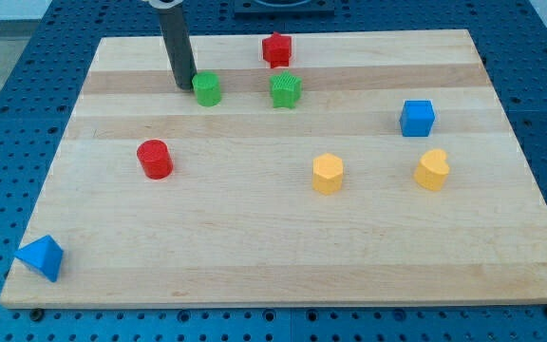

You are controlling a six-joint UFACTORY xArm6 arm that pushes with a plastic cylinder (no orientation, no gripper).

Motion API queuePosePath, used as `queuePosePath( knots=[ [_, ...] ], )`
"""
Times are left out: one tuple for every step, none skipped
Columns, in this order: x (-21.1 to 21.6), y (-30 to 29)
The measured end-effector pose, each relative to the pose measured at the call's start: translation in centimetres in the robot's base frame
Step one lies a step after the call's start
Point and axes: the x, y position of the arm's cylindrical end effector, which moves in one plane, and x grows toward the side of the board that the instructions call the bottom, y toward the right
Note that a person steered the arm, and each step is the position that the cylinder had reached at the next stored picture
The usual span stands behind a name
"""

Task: Push the green circle towards the left side of the star

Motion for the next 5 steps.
queuePosePath(
  knots=[
    [0.5, 0.0],
    [1.2, 1.3],
    [1.2, 3.1],
    [1.2, 5.0],
    [0.7, 6.3]
  ],
)
